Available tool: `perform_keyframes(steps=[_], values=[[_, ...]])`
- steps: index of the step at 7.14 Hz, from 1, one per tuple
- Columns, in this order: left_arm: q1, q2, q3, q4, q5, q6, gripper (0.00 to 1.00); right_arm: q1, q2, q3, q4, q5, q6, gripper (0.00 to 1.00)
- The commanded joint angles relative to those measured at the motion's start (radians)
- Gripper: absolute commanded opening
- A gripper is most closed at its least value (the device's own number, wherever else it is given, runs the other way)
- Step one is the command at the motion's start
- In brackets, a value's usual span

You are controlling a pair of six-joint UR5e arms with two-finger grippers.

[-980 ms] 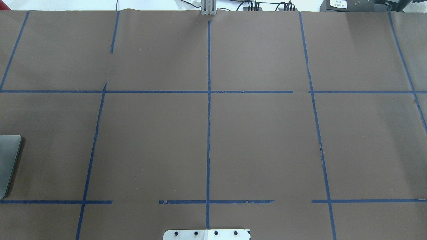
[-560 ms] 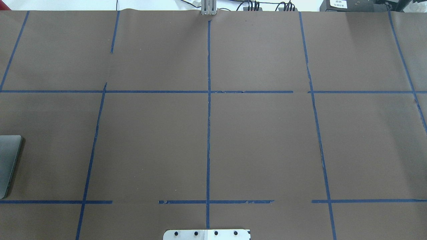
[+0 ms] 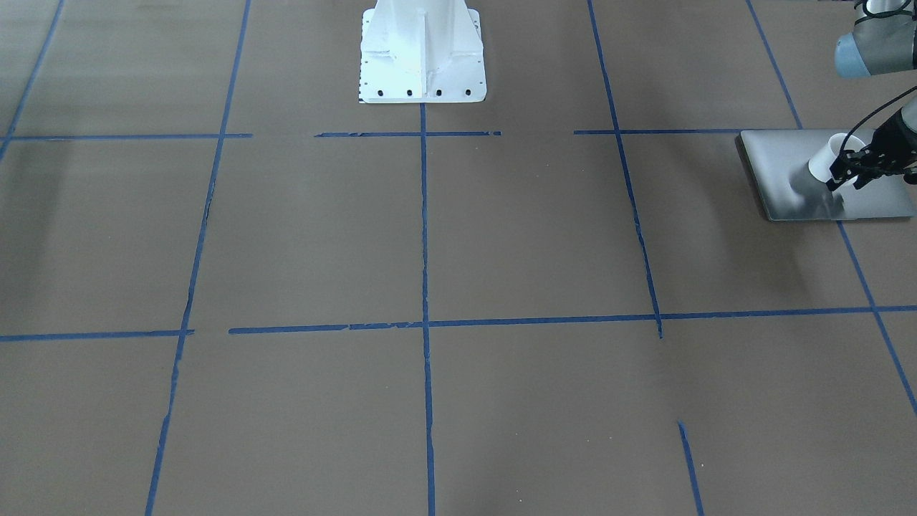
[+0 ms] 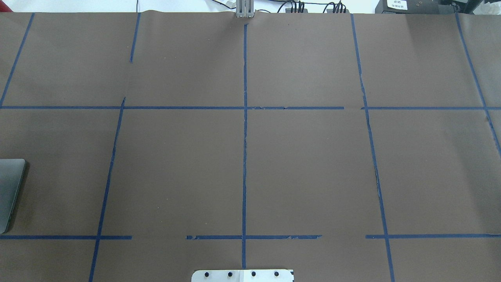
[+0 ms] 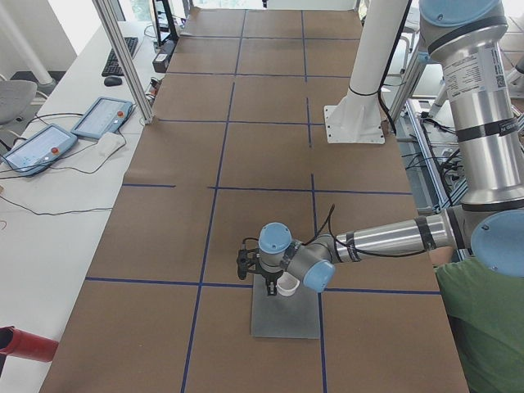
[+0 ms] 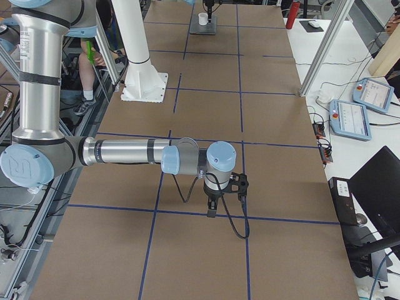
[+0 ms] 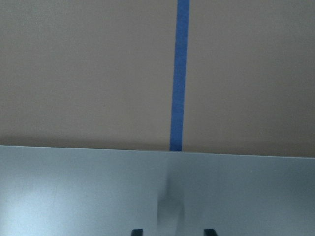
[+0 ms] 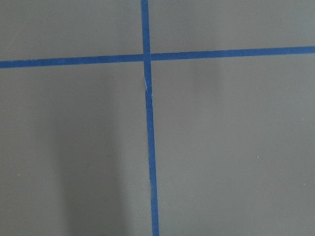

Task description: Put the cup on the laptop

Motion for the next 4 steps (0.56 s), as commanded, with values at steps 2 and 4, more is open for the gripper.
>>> perform_keyframes(steps=[2,4], values=[[0.001,-0.053,0.015,0.074,-0.002,0.134,1.0,0.0,0.0,0.0,0.0,0.0,0.0,1.0],[-0.031,-0.135,0.002,0.303,-0.002,0.349,1.0,0.0,0.0,0.0,0.0,0.0,0.0,1.0]])
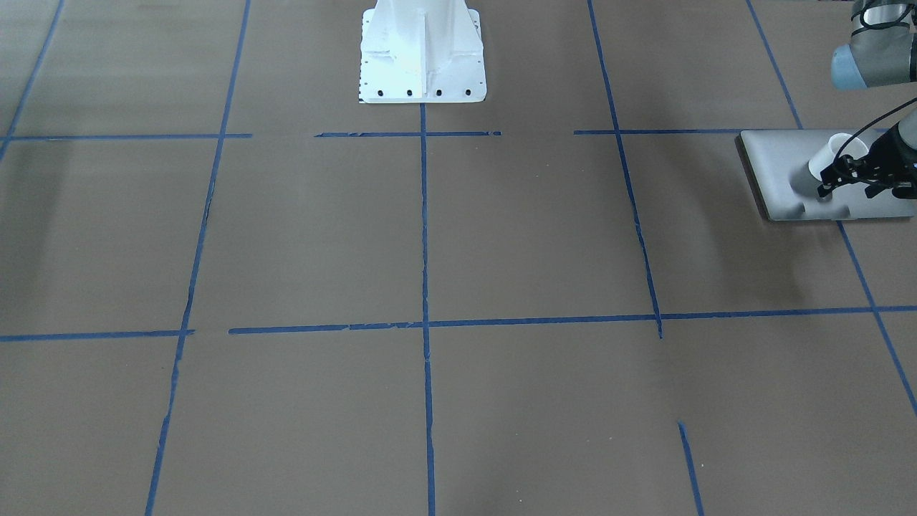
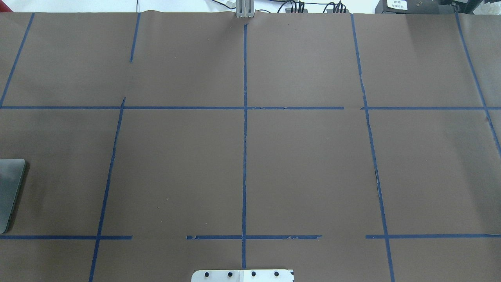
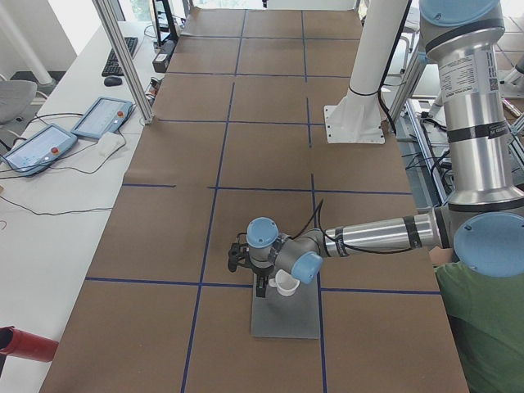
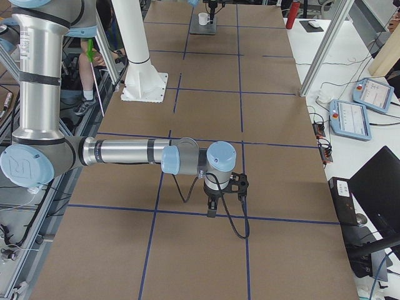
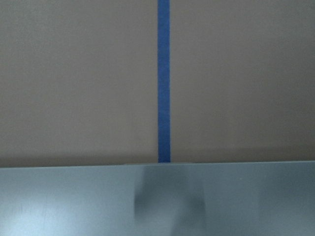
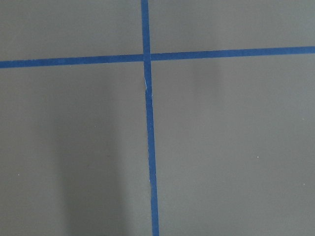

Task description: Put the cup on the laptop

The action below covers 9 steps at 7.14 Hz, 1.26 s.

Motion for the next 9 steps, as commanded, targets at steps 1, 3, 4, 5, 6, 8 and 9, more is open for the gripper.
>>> perform_keyframes(steps=[1,3,4,5,6,8,9], values=[[-0.096,-0.09,-0.012,0.239,0.0,0.232,1.0,0.0,0.0,0.0,0.0,0.0,0.0,1.0],[-0.228,-0.13,-0.065,0.452,0.001,0.425,1.0,0.0,0.0,0.0,0.0,0.0,0.0,1.0],[-0.297,-0.141,-0.101,0.541,0.001,0.493,1.0,0.0,0.0,0.0,0.0,0.0,0.0,1.0],[-0.389,-0.143,-0.109,0.586,-0.018,0.504,1.0,0.0,0.0,0.0,0.0,0.0,0.0,1.0],[-0.434,-0.141,-0.122,0.605,-0.099,0.503,1.0,0.0,0.0,0.0,0.0,0.0,0.0,1.0],[-0.439,-0.135,-0.161,0.649,-0.115,0.492,1.0,0.0,0.0,0.0,0.0,0.0,0.0,1.0],[-0.439,-0.132,-0.152,0.648,-0.123,0.49,1.0,0.0,0.0,0.0,0.0,0.0,0.0,1.0]])
